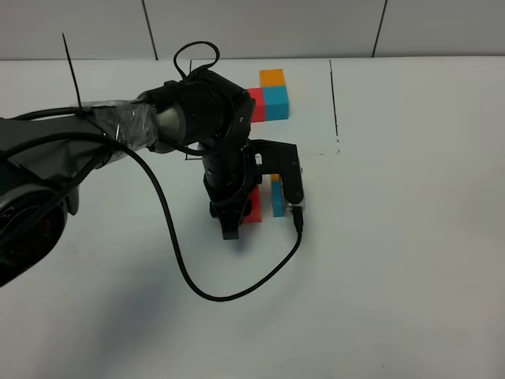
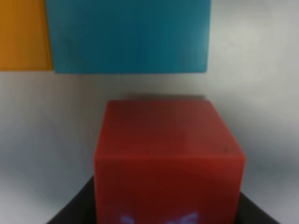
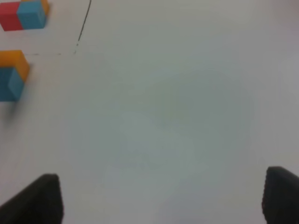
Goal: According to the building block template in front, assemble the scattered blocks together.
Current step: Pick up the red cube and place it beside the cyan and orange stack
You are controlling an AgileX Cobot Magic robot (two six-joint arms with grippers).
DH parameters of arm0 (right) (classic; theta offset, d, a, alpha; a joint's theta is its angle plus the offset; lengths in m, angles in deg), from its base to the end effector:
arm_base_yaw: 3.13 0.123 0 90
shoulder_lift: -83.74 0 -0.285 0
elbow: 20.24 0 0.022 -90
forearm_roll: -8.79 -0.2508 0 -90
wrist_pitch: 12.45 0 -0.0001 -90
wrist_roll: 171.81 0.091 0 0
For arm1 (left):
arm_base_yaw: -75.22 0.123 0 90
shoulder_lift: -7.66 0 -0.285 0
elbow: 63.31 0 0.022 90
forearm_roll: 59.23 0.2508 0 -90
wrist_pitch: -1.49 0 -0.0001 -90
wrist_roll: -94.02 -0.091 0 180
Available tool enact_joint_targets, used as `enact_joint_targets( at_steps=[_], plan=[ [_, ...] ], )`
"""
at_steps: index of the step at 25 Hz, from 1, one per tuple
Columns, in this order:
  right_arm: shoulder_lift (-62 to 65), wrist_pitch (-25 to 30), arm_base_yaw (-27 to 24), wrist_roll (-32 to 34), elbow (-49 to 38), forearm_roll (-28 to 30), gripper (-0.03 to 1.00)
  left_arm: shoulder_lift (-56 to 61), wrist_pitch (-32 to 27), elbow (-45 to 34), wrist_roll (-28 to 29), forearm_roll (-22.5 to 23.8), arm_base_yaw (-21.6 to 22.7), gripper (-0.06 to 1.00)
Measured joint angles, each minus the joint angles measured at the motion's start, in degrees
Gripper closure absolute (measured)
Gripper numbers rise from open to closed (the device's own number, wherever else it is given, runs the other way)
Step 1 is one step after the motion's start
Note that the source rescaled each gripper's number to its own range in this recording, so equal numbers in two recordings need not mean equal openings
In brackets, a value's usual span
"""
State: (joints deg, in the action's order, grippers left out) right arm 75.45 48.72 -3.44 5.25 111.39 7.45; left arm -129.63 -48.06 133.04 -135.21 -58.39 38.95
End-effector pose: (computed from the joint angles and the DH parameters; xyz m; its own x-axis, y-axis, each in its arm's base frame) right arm -0.0042 0.0019 0.2778 -0.4659 -0.0375 -0.8841 -0.0314 0.9992 -0.0258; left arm 0.3640 -0.2659 0.1165 -0.0630 0.9932 -0.0983 0.9882 0.0759 0.1333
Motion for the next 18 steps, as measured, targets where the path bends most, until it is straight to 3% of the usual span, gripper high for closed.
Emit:
enact_joint_targets(
  at_steps=[18],
  plan=[
    [0.00, 0.00, 0.00, 0.00, 0.00, 0.00, 0.23, -0.14, 2.73, 0.00, 0.00, 0.45, 0.00, 0.94]
  ],
)
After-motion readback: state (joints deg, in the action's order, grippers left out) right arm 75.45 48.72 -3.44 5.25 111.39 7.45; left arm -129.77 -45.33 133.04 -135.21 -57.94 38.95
